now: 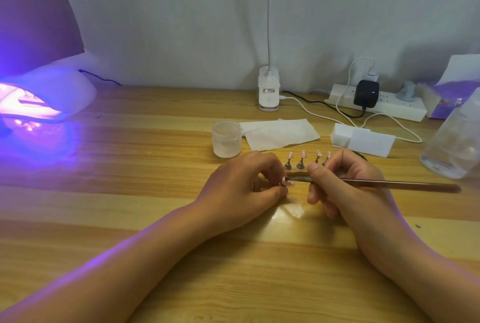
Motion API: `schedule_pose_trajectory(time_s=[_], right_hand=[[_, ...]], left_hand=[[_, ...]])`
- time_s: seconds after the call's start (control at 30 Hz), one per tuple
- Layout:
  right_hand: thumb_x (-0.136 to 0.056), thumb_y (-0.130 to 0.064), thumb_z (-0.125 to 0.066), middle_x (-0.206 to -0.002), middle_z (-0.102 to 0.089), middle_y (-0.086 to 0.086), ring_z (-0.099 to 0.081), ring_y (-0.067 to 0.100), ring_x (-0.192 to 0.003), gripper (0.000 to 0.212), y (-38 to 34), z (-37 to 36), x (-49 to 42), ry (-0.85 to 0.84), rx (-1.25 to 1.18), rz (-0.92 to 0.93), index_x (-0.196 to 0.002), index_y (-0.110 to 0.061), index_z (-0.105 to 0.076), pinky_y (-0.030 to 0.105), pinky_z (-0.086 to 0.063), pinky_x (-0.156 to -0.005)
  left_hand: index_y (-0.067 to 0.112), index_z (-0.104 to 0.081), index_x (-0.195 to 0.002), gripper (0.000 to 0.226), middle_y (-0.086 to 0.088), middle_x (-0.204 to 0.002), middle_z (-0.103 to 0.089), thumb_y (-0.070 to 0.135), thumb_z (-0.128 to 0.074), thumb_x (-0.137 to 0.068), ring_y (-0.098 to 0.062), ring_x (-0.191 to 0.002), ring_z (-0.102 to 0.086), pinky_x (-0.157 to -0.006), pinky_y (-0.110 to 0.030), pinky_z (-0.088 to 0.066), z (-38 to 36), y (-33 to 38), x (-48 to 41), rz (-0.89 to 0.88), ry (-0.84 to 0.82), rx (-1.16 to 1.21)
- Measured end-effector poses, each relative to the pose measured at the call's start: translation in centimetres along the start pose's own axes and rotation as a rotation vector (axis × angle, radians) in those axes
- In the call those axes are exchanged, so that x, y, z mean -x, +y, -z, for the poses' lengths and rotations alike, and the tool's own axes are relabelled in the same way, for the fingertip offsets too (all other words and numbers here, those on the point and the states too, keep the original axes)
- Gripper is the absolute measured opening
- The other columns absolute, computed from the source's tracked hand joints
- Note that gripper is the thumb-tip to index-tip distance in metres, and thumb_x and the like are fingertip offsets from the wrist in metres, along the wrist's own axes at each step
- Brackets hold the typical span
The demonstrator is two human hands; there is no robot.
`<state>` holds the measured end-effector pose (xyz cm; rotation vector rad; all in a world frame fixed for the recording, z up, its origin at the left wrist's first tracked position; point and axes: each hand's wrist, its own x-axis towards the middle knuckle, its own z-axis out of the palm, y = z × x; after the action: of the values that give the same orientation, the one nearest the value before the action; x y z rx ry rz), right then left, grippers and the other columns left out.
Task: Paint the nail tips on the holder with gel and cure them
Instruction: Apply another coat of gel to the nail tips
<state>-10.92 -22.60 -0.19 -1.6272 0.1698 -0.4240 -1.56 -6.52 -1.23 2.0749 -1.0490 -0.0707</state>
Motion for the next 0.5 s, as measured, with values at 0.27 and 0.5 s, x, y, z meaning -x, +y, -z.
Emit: schedule_pose_trajectory(time_s=[0.27, 0.5], right_hand=[[-0.091, -0.020, -0.063, -0.058, -0.067, 0.009, -0.045, 0.010, -0.041, 0.021, 0.09, -0.03, -0.06, -0.023, 0.075, 0.023, -0.076, -0.012, -0.051, 0.017, -0.037, -0.040], [-0.089, -0.016, -0.063, -0.052, -0.062, 0.006, -0.046, 0.009, -0.041, 0.021, 0.36, 0.17, -0.21, 0.004, 0.112, 0.006, -0.073, -0.013, -0.050, 0.018, -0.036, -0.040]], left_hand=[[0.027, -0.065, -0.094, 0.012, 0.015, -0.089, -0.063, 0.026, -0.074, -0.086, 0.004, -0.065, -0.050, -0.060, -0.020, -0.038, 0.02, -0.04, -0.03, 0.000, 0.002, -0.007], [0.024, -0.067, -0.091, 0.010, 0.012, -0.088, -0.064, 0.021, -0.075, -0.085, 0.006, -0.066, -0.051, -0.060, -0.013, -0.034, -0.08, -0.04, -0.02, -0.012, 0.018, 0.008]])
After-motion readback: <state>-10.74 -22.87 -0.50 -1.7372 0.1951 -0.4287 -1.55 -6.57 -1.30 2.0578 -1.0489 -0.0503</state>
